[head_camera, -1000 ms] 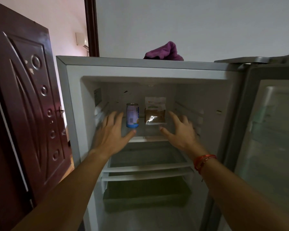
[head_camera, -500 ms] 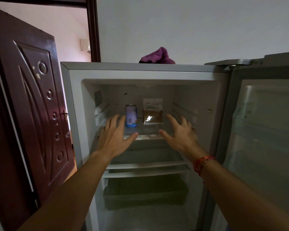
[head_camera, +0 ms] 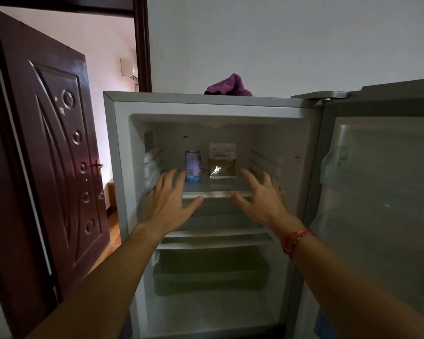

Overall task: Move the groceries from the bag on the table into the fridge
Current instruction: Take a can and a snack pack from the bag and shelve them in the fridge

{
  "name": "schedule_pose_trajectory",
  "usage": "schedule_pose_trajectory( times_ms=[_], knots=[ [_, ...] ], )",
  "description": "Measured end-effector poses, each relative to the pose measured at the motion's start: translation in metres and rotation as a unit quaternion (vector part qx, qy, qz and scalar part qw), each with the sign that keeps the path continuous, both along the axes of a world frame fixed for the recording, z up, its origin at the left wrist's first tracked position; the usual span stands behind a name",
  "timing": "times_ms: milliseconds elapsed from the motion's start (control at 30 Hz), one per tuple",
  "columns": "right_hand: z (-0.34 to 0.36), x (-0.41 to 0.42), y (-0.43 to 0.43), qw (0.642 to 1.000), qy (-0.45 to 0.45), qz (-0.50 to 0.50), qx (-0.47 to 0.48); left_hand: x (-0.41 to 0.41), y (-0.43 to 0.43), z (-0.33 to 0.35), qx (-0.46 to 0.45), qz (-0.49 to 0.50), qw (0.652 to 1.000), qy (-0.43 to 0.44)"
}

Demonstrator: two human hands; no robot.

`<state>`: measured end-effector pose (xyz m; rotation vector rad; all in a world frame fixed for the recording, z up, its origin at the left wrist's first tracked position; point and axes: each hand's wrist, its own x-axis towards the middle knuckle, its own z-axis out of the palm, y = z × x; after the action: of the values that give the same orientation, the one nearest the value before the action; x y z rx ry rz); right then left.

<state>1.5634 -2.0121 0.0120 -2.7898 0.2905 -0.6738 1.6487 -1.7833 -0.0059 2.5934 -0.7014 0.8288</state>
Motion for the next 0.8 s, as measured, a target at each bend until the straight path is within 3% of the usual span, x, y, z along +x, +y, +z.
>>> schedule_pose_trajectory(
  times_ms=[800],
  knots=[
    [-0.001, -0.224, 0.131, 0.997, 0.013, -0.047, -0.062, -0.207, 0.126, -0.003, -0.015, -0.056, 0.998, 0.001]
  ],
)
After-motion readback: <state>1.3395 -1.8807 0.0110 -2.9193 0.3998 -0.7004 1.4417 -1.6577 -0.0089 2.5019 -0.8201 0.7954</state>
